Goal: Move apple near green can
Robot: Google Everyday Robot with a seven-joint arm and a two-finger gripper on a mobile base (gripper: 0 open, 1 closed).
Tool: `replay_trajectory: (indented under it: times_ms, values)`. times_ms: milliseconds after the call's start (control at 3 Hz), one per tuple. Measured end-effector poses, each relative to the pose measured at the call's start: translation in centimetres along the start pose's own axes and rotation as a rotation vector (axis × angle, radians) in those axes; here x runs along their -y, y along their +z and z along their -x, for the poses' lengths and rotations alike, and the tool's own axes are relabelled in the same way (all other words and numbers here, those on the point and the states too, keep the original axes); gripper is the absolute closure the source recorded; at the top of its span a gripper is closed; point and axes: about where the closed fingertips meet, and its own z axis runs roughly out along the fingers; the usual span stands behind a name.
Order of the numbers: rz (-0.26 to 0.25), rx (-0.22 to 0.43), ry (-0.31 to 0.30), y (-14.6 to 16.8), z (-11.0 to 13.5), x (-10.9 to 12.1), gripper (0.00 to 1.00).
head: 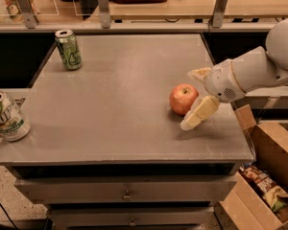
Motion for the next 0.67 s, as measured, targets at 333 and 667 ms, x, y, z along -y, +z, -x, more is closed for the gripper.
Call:
replay_trajectory:
  times_ms: [333, 667]
  values:
    - [0.026, 0.04, 0.01, 0.98, -0.17, -0.05, 0.17]
    - [0.035, 0.079, 0.032, 1.11, 0.11, -0.04, 0.41]
